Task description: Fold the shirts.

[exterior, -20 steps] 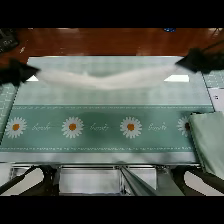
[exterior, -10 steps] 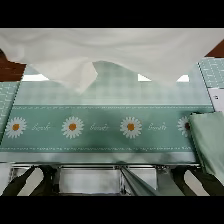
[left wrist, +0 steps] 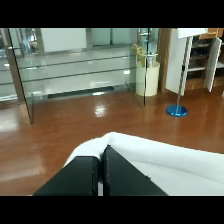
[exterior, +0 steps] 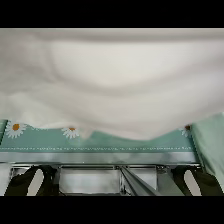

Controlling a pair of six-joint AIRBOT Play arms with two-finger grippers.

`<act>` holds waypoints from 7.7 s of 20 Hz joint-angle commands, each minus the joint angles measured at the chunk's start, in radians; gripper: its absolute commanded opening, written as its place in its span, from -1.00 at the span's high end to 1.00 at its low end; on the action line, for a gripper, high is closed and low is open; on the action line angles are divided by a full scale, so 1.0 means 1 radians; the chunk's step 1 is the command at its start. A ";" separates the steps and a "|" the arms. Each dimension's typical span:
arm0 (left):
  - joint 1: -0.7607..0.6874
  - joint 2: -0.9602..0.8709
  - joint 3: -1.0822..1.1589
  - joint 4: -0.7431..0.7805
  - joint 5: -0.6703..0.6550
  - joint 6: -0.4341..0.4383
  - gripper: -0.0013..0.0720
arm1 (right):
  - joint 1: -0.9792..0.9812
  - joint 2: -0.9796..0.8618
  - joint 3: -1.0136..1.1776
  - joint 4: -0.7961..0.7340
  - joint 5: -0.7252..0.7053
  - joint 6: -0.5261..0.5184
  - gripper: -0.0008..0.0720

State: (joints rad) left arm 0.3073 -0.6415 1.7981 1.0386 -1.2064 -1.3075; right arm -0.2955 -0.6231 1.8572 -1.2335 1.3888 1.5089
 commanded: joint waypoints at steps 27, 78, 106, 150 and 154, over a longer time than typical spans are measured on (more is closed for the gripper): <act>-0.168 -1.252 -0.070 -0.143 0.174 -0.183 0.91 | 0.070 -1.248 -0.182 0.526 -0.404 -0.148 0.91; 0.040 -0.430 -1.482 -0.195 0.100 -0.025 -0.42 | -0.127 -0.330 -1.126 0.469 -0.190 -0.184 -0.15; -0.061 -0.460 -1.397 -0.344 0.086 0.145 0.91 | -0.088 -0.661 -1.185 0.425 -0.293 -0.193 0.91; -0.182 -0.237 -0.994 -0.100 0.330 -0.048 -0.42 | -0.187 -0.951 -0.675 0.352 -0.289 -0.119 -0.16; -0.276 -0.301 -1.035 -0.100 0.367 -0.047 -0.42 | -0.098 -1.067 -0.663 0.390 -0.296 -0.126 -0.16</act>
State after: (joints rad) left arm 0.1024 -0.9443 0.8360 0.9325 -0.9314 -1.3544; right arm -0.4465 -1.6180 1.1969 -0.8810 1.1110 1.3846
